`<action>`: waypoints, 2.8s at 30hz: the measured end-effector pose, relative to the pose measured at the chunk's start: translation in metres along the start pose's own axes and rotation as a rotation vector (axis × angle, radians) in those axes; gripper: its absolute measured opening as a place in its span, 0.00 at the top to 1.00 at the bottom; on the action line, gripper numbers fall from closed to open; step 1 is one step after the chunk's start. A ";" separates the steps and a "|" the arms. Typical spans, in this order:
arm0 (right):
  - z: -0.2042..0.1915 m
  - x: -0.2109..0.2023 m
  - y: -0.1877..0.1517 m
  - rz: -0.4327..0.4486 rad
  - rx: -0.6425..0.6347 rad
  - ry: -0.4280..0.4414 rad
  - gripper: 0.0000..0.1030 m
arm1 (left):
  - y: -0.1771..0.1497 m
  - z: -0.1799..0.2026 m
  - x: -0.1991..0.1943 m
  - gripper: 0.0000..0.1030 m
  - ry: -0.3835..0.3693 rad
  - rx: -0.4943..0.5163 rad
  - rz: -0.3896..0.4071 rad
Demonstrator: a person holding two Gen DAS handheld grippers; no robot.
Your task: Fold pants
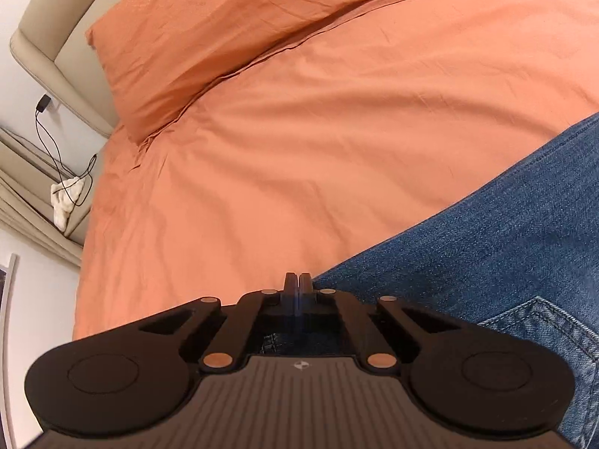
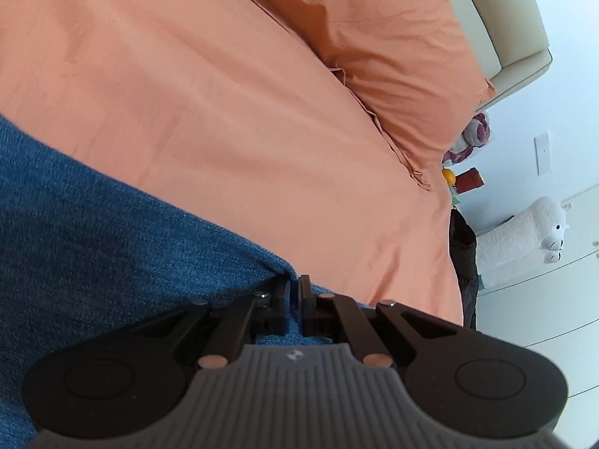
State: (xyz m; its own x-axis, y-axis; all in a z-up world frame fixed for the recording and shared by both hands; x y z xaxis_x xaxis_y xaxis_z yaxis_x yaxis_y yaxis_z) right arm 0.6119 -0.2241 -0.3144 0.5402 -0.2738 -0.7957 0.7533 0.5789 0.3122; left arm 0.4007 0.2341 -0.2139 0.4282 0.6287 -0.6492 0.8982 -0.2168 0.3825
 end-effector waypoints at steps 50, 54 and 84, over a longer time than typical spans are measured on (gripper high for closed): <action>-0.005 -0.009 0.002 -0.103 -0.026 -0.086 0.71 | -0.064 -0.094 0.027 0.15 -0.125 -0.389 -0.130; -0.005 -0.037 -0.005 -0.028 0.022 -0.003 0.58 | -0.056 -0.110 -0.003 0.13 -0.101 -0.291 -0.070; -0.284 -0.277 -0.106 0.301 0.121 0.840 0.69 | -0.188 0.072 -0.019 0.17 0.223 0.546 0.406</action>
State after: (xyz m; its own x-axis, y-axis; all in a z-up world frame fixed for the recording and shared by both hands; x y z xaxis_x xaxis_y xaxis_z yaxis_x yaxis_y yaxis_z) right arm 0.2764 0.0083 -0.2744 0.3047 0.5553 -0.7739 0.6843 0.4375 0.5833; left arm 0.2307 0.2095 -0.3210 0.7612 0.5439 -0.3532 0.6187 -0.7723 0.1440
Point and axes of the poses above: each gripper's, at about its wrist camera, not at the fingertips, and x roughly the way its jaws point, z to its right, y to its top, the point moved 2 cm from there along x, roughly the way its jaws point, and after that the axes turned 14 degrees about y, right-handed, at the moved point
